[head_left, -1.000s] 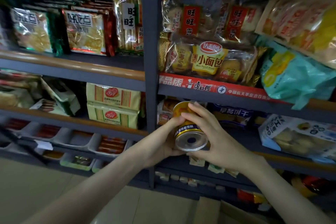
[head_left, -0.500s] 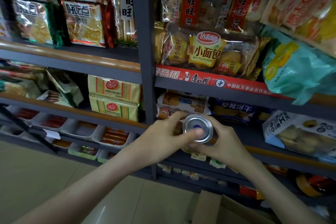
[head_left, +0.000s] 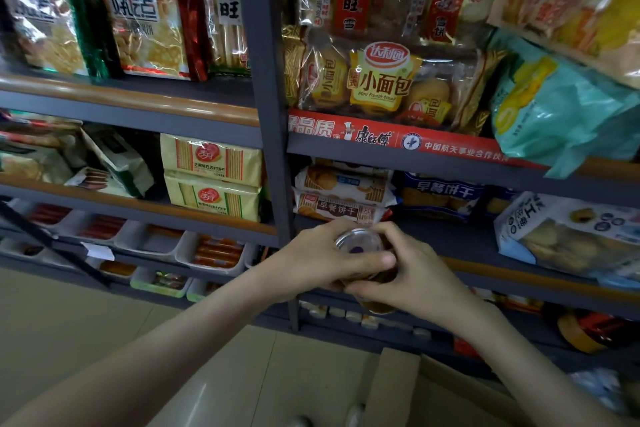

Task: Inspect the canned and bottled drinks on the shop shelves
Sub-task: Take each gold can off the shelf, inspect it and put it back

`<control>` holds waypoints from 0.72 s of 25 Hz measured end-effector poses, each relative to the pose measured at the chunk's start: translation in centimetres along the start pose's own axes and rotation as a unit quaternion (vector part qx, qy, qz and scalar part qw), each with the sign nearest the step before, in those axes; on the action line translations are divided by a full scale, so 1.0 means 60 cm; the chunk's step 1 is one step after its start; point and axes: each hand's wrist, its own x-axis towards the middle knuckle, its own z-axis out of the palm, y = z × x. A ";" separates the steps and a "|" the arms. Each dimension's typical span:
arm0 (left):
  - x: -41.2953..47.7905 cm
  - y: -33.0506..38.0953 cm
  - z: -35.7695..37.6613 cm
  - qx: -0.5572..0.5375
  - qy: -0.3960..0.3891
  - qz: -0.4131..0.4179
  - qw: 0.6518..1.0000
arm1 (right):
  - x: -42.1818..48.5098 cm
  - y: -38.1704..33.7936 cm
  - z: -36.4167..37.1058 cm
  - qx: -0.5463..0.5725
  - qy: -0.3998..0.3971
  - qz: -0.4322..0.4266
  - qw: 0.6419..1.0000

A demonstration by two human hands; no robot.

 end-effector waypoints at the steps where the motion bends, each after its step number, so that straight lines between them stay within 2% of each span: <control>1: 0.003 0.000 0.001 0.018 0.003 -0.001 1.000 | 0.001 -0.006 0.003 -0.019 0.008 -0.002 1.000; 2: 0.005 0.001 0.001 -0.001 0.006 -0.007 1.000 | 0.003 -0.012 0.000 -0.023 0.017 0.005 1.000; 4: 0.006 0.005 0.001 -0.117 0.000 -0.021 0.993 | 0.005 -0.016 -0.017 0.005 0.011 0.014 1.000; 6: 0.005 0.013 0.000 -0.237 -0.006 -0.022 0.971 | 0.003 -0.013 -0.046 0.025 -0.008 -0.006 1.000; 9: 0.006 0.030 -0.010 -0.364 0.003 -0.026 0.931 | -0.006 -0.012 -0.068 0.123 0.031 -0.046 0.991; 10: 0.005 0.037 -0.012 -0.359 -0.013 -0.034 0.933 | -0.009 -0.014 -0.068 0.166 0.057 -0.063 0.983; 12: 0.005 0.054 -0.020 -0.266 -0.073 -0.056 0.959 | -0.011 -0.022 -0.071 0.245 0.104 -0.075 0.961; 14: 0.008 0.071 -0.038 -0.172 -0.083 -0.024 0.981 | -0.010 -0.038 -0.091 0.305 0.127 -0.072 0.941; 16: 0.008 0.100 -0.060 -0.062 -0.050 0.091 0.993 | -0.010 -0.056 -0.127 0.296 0.131 -0.090 0.942; 18: 0.001 0.145 -0.066 0.104 -0.041 0.206 0.972 | -0.009 -0.085 -0.161 0.264 0.141 -0.106 0.948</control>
